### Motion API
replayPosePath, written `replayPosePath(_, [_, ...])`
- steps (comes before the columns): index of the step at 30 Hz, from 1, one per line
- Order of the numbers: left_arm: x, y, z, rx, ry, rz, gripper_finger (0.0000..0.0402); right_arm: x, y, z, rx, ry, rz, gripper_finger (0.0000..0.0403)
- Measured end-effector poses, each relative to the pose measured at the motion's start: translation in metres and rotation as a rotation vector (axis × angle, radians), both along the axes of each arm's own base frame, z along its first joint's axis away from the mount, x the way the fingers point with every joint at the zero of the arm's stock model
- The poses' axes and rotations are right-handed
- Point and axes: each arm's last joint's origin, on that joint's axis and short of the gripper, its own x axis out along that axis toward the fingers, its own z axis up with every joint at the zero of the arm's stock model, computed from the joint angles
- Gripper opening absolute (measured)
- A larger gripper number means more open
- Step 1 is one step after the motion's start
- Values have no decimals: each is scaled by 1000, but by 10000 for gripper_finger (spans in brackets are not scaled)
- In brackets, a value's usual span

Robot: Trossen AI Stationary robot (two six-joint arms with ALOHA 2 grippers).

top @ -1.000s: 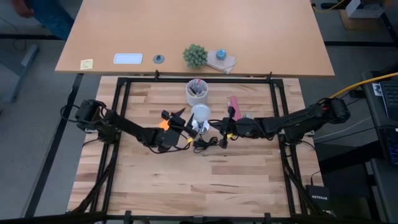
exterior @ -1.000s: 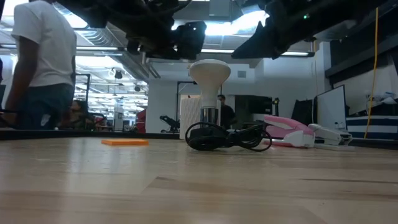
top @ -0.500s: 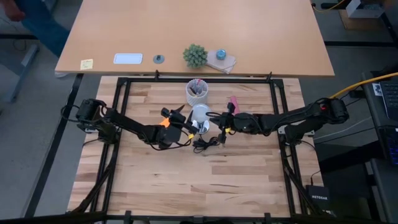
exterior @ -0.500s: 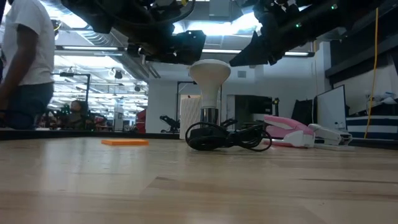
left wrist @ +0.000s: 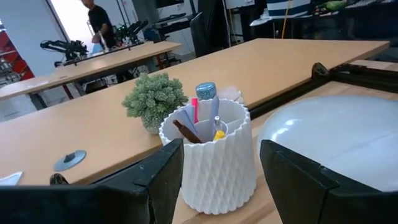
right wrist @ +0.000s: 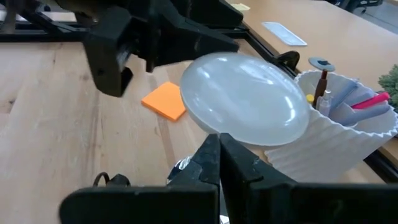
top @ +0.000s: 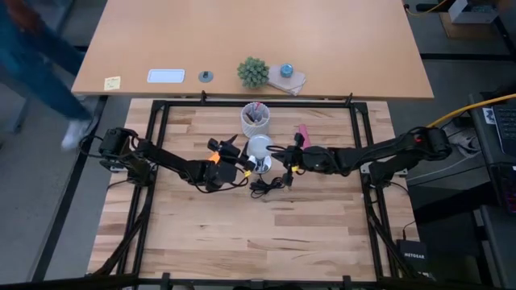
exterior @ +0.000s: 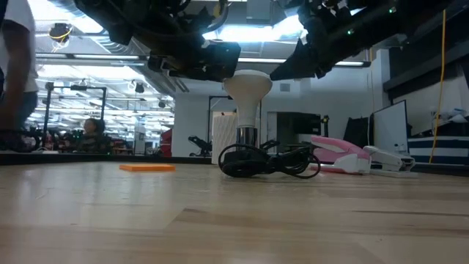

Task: Screw lightbulb
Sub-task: Remove the lightbulb from the lamp

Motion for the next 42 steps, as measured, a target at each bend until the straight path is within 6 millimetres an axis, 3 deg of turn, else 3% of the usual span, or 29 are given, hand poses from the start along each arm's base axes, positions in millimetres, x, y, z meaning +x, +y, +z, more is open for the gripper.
replayPosePath(16, [-1, -13, 0, -21, -25, -58, 205, 2, -5, -6, -21, 26, -59, 3])
replayPosePath(27, [0, -29, 0, -87, -84, -172, 205, 1, -21, -6, -17, 23, -111, 3])
replayPosePath(42, [3, -25, 2, -156, -155, -237, 205, 1, -25, -6, -19, 24, -130, 3])
